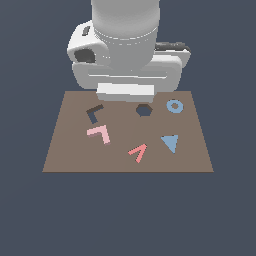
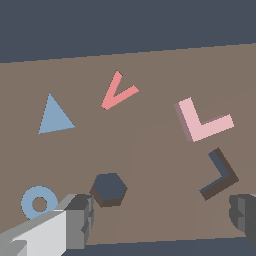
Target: Insert a designated object into the corresponding slot on a board.
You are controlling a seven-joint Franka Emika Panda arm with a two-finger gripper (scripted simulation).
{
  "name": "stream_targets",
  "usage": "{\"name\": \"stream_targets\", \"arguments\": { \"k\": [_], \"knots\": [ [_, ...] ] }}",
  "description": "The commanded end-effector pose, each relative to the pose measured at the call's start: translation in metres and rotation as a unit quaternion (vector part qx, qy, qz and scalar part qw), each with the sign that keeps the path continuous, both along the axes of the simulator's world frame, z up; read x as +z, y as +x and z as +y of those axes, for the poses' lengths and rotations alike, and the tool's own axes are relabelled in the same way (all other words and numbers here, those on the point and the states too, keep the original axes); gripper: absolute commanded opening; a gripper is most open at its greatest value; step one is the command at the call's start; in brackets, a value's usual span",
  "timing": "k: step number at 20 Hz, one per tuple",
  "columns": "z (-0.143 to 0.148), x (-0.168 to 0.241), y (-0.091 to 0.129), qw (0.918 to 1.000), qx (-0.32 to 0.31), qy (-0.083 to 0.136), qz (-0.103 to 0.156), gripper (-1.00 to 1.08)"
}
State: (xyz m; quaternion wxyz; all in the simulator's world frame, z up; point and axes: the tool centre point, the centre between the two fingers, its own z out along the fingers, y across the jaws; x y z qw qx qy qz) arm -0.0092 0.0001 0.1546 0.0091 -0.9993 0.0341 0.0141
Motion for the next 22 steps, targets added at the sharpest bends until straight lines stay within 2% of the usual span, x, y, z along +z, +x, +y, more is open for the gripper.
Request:
{"name": "stream_targets", "arguments": {
  "k": [1, 11, 22],
  "knots": [
    [0.000, 0.000, 0.000, 1.0000, 0.000, 0.000, 0.000, 1.00],
    [-0.013, -0.014, 0.004, 0.9997, 0.025, -0.001, -0.002, 1.00],
    [-0.057, -0.063, 0.026, 0.9938, 0.111, -0.004, -0.009, 1.00]
  ]
}}
